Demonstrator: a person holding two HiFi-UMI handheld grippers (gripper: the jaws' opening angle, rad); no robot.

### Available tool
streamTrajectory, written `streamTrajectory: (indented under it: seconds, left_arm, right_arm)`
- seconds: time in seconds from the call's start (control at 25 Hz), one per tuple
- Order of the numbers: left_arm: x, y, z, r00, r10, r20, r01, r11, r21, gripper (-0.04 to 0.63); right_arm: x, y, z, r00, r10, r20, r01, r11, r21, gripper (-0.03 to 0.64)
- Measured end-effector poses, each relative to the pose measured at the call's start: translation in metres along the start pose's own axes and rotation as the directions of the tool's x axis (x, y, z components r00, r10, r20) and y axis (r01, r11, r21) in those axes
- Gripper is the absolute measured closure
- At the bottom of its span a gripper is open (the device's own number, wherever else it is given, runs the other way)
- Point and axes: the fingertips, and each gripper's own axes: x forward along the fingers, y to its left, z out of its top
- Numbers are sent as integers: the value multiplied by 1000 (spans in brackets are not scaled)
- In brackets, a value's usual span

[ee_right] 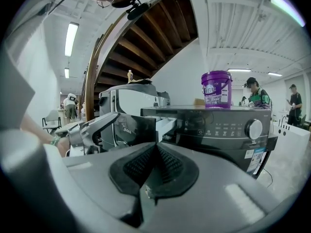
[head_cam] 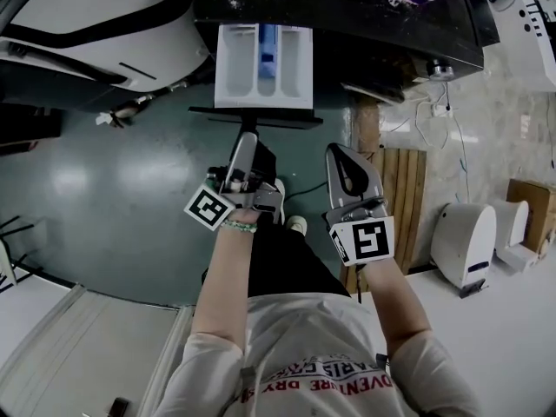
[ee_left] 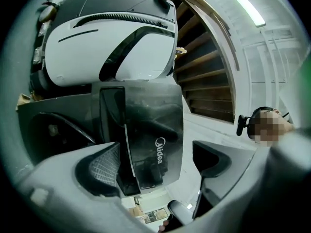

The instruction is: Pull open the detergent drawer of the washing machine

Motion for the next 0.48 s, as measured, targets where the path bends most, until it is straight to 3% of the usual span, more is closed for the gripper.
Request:
streamTrajectory:
  seconds: [0.16, 0.32, 0.48]
  left_arm:
    - [-12, -10, -2, 1000, 5, -3, -5, 1000, 30, 133]
    - [-15, -37, -7, 999, -38, -28, 39, 998, 48, 147]
    - [-17, -73, -12, 995, -51, -83, 62, 989, 134, 274]
  right_arm:
    - [-9, 3, 6, 1000, 12, 10, -11, 1000, -17, 617]
    - [-26, 4, 15, 1000, 5, 18, -4, 1000, -11, 617]
    - [-44, 8, 41, 998, 12, 56, -11, 1000, -13, 617]
